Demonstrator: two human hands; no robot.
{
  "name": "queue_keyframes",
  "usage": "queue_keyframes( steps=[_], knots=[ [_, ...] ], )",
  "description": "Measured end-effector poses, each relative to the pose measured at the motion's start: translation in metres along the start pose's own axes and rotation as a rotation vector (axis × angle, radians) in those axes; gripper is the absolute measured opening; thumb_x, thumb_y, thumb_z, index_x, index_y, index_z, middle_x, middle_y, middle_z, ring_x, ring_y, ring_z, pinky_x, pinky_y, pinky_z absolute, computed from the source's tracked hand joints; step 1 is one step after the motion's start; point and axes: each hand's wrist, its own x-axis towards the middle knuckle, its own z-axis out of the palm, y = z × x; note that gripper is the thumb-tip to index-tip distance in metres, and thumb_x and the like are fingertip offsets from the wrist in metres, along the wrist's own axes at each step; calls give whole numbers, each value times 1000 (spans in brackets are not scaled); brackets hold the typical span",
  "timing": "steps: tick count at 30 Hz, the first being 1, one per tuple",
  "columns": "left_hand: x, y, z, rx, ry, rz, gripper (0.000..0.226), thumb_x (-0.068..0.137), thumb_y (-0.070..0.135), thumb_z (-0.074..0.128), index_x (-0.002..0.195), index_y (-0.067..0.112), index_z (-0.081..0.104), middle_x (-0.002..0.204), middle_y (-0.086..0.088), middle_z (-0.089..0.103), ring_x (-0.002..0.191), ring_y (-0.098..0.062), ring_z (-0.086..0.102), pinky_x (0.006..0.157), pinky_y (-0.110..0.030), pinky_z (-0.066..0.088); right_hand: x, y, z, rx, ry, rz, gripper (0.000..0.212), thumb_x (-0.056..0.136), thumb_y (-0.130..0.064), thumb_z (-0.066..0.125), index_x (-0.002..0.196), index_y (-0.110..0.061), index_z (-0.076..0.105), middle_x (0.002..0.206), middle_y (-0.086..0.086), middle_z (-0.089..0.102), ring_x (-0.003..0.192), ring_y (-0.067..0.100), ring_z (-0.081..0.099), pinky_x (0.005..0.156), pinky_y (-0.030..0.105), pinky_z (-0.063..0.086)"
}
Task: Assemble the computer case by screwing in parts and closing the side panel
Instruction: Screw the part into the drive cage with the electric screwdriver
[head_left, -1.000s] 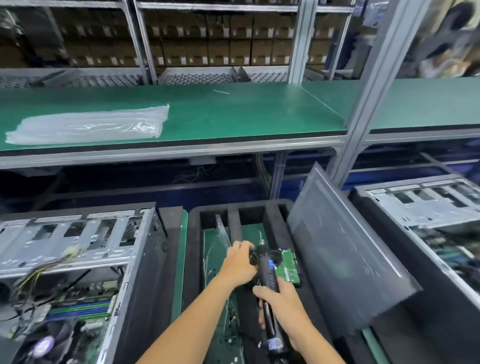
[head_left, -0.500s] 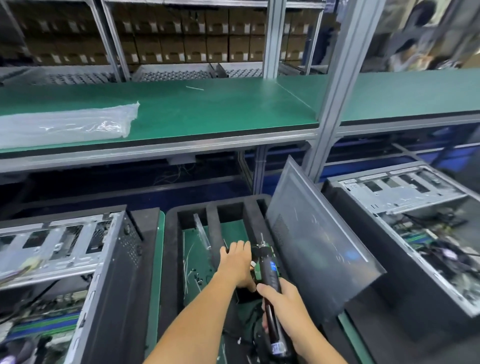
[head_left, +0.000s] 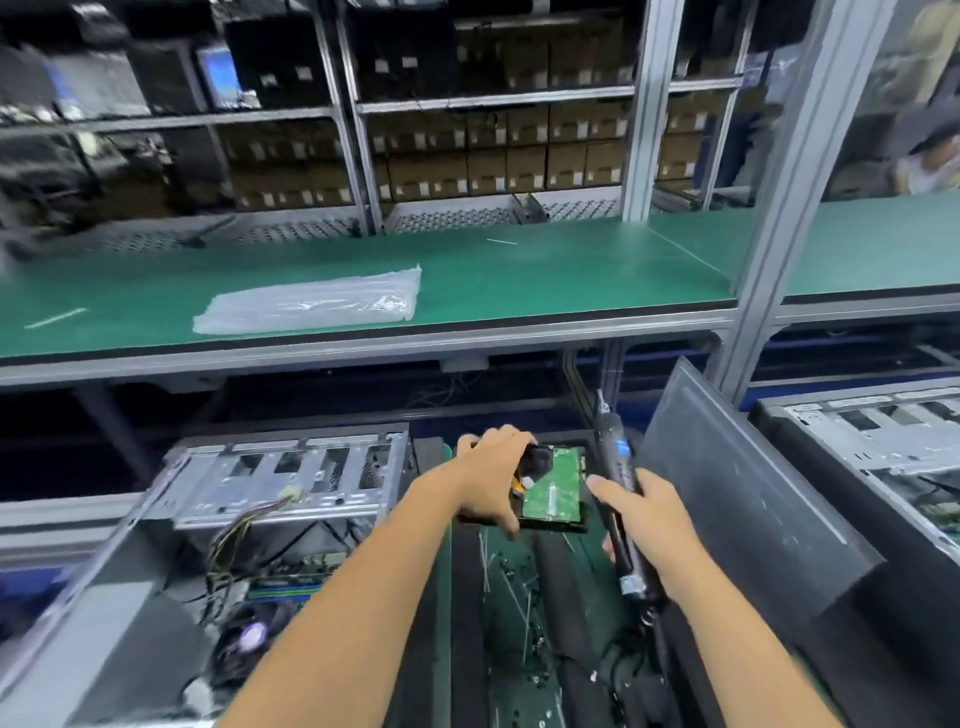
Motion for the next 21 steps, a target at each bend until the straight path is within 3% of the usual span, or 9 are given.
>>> queue_keyframes(
  steps=[4, 8, 11, 13, 15, 18, 21],
  knots=[
    [-61, -33, -33, -10, 7, 50, 110, 51, 31, 90, 141, 23, 27, 136, 4, 37, 128, -18, 35, 114, -42, 9, -22, -20, 57, 60, -76, -20, 32, 84, -32, 77, 103, -10, 63, 89, 16, 71, 45, 26, 61, 44, 30, 49],
    [-117, -68, -52, -4, -20, 103, 107, 55, 24, 89, 141, 21, 27, 139, 3, 35, 132, -19, 33, 117, -44, -2, -39, -39, 105, 117, -100, -9, 35, 78, -25, 83, 99, -3, 64, 74, 10, 70, 43, 27, 59, 42, 29, 47],
    [-150, -89, -57, 19, -56, 144, 103, 54, 19, 89, 138, 20, 30, 135, 2, 39, 124, -18, 36, 114, -39, 5, -50, -50, 140, 26, -183, 47, 33, 76, -24, 83, 96, -7, 63, 61, 6, 66, 44, 26, 60, 42, 27, 47],
    [-169, -104, -52, 30, -74, 157, 98, 54, 14, 88, 135, 22, 32, 130, 2, 40, 109, -15, 34, 110, -39, 19, -60, -52, 162, -25, -238, 95, 34, 78, -21, 81, 98, -5, 59, 65, 8, 65, 43, 25, 60, 41, 25, 46],
    [-186, -120, -45, 118, -101, 182, 99, 54, 13, 86, 135, 23, 30, 131, 1, 40, 113, -19, 35, 110, -43, 26, -70, -50, 183, -85, -292, 143, 28, 81, -18, 78, 95, -2, 60, 61, 9, 65, 40, 24, 59, 39, 24, 45],
    [-201, -142, -37, 265, -91, 270, 99, 58, 8, 80, 138, 21, 25, 138, -1, 37, 128, -21, 39, 119, -43, 2, -83, -44, 207, -133, -366, 199, 21, 84, -15, 74, 87, 3, 64, 56, 16, 62, 40, 23, 56, 41, 25, 46],
    [-210, -160, -36, 352, -21, 349, 98, 61, 0, 73, 141, 22, 22, 143, -2, 34, 134, -18, 33, 117, -42, -6, -89, -41, 226, -119, -403, 246, 18, 86, -11, 72, 90, 4, 63, 62, 18, 61, 44, 22, 56, 42, 27, 48]
  ],
)
